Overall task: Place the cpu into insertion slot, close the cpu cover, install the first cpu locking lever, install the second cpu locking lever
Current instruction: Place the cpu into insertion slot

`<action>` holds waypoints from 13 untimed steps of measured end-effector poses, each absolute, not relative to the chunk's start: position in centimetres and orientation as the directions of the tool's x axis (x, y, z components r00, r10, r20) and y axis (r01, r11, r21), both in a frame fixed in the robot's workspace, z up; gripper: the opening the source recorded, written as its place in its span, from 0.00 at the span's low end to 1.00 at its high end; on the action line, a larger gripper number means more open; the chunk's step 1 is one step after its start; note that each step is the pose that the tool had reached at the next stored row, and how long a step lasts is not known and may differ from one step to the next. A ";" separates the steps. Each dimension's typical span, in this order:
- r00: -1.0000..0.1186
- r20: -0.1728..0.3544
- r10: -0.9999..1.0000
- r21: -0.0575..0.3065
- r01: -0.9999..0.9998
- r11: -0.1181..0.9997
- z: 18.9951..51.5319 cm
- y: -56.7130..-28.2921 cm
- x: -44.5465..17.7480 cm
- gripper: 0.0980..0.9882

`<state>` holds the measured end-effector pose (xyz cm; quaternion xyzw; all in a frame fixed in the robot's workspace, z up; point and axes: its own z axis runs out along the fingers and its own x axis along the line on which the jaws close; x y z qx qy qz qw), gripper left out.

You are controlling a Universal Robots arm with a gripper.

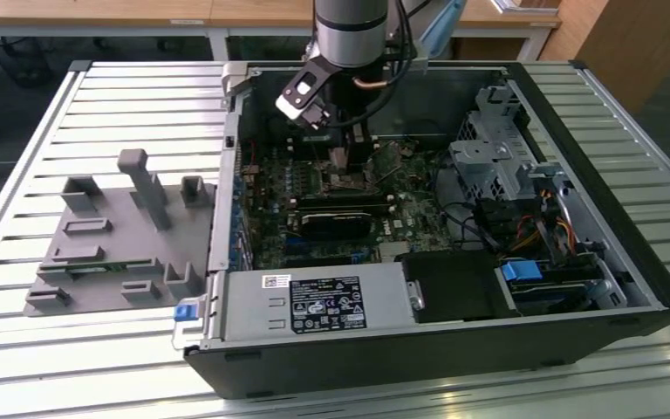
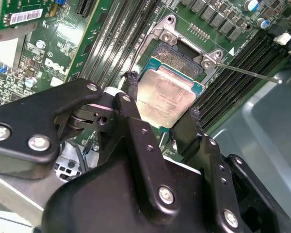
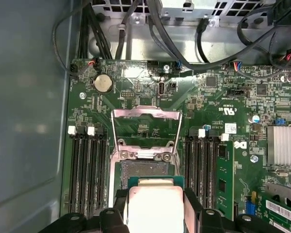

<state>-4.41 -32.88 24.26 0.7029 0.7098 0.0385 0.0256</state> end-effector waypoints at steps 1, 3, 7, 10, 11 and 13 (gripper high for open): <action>-0.011 0.018 1.000 0.091 0.996 0.009 24.2 -32.9 -4.4 0.50; -0.011 0.018 1.000 0.091 0.996 0.009 23.9 -32.8 -4.4 0.50; -0.010 0.018 1.000 0.091 0.996 0.008 22.6 -32.6 -4.4 0.50; -0.008 0.018 1.000 0.091 0.996 0.007 22.2 -32.4 -4.4 0.50; -0.008 0.018 1.000 0.091 0.996 0.007 22.0 -32.3 -4.4 0.50; -0.007 0.018 1.000 0.091 0.996 0.006 21.7 -32.1 -4.4 0.50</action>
